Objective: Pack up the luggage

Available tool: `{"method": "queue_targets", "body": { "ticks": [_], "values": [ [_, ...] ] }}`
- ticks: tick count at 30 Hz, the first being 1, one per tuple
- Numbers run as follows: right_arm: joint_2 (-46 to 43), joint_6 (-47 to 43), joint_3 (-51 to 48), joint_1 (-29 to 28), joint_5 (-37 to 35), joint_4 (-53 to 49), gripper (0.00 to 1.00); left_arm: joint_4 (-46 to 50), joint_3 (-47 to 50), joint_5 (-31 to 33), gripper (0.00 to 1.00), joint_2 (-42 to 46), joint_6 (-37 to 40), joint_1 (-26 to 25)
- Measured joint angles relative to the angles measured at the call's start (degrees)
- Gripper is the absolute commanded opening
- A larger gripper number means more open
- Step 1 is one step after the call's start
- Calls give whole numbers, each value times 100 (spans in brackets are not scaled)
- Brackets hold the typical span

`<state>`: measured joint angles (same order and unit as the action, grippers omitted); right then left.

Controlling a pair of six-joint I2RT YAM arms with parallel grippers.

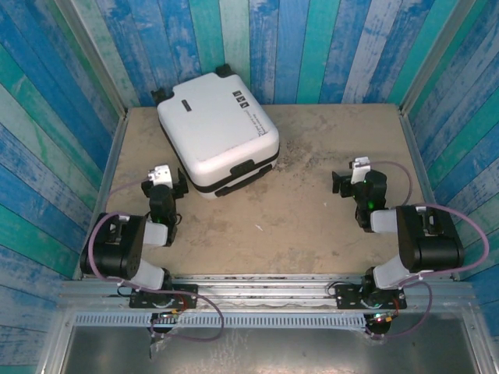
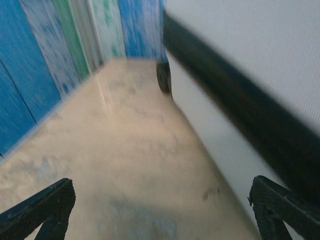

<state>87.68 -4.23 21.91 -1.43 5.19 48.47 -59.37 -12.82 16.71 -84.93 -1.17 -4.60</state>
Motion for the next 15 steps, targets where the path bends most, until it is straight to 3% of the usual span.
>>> {"method": "queue_targets", "body": {
  "ticks": [3, 15],
  "values": [
    [-11, -17, 103, 0, 0, 9, 100, -33, -138, -343, 93, -20, -11, 146],
    [-11, -39, 144, -33, -7, -151, 100, -96, -256, -568, 93, -17, -15, 214]
  ]
}}
